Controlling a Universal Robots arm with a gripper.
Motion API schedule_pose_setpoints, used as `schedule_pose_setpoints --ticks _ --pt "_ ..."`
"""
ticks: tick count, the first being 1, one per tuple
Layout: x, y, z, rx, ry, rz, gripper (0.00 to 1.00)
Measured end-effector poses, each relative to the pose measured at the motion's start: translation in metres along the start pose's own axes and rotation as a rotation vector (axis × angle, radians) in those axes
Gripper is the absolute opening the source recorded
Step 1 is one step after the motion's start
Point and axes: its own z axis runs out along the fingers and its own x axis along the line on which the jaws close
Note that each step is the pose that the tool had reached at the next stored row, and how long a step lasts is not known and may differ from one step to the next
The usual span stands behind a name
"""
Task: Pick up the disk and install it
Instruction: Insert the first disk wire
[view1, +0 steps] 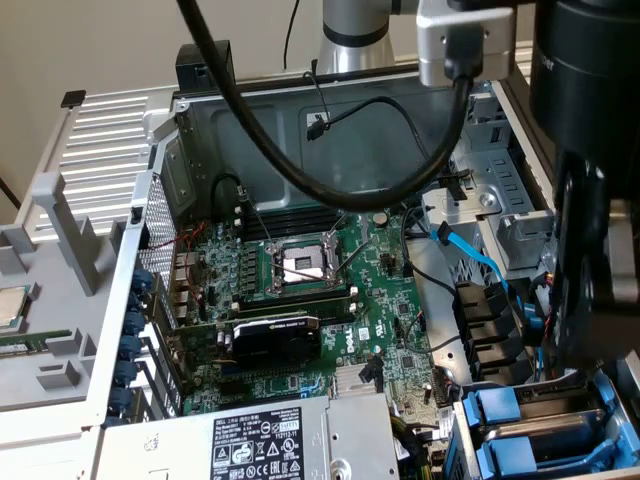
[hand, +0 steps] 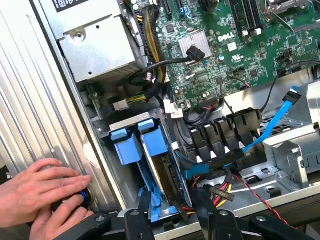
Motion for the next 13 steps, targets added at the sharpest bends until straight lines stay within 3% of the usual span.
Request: schedule_pose_setpoints --ticks 3,13 --pt "0.0025 0.0006 0.0006 -0.0002 -0.0049 -0.026 0.49" --pt "0.0026 0.0019 0.0073 -0.0009 -0.0354 -0.205 0.49"
